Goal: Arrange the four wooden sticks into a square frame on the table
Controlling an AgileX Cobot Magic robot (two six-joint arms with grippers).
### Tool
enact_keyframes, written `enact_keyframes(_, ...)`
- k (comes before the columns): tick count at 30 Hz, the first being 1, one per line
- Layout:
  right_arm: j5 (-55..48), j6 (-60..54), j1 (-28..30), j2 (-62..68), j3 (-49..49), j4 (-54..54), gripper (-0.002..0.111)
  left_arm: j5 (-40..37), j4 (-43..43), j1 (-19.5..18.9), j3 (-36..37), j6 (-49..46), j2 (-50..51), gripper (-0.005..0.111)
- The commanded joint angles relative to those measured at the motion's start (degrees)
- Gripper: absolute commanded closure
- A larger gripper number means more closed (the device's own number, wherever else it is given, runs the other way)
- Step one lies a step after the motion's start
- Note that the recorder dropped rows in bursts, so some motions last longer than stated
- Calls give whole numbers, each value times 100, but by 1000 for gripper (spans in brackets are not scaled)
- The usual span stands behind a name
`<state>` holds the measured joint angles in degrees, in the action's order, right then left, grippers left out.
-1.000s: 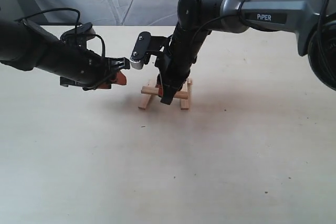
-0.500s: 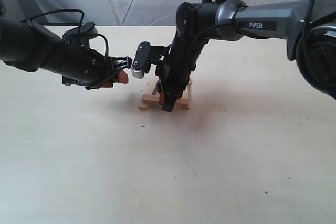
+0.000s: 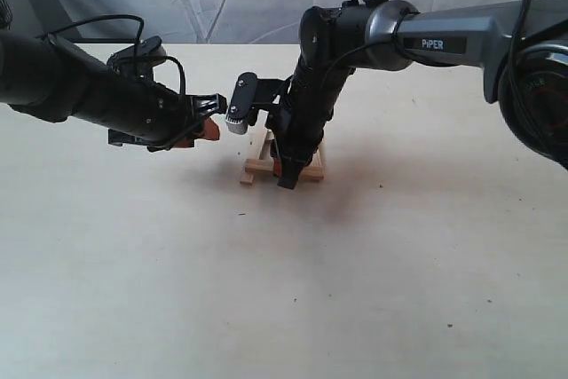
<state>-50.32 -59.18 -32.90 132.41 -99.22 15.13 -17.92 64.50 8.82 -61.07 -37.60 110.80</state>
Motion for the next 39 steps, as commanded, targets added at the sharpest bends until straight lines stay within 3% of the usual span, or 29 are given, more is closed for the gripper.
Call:
enact_keyframes(1, 197, -19, 16, 59, 6, -29, 105, -47, 53, 46, 8, -10, -17, 64)
enact_keyframes(10, 231, 141, 16, -20, 6, -7, 66, -25, 40, 46, 8, -10, -17, 64)
enact_keyframes(19, -48, 1841, 107, -596, 6, -127, 65, -113, 311, 46, 8, -10, -17, 64)
enact_keyframes(22, -238, 2457, 303, -613, 6, -103, 71, -259, 311, 46, 8, -10, -17, 64)
enact_keyframes(28, -360, 3831, 786, -585, 6, -115, 108, -281, 361, 167, 8, -10, -17, 64)
enact_keyframes(39, 96, 5094, 940, -91, 6, -146, 109, 598, 695, 505, 8, -51, 162, 64)
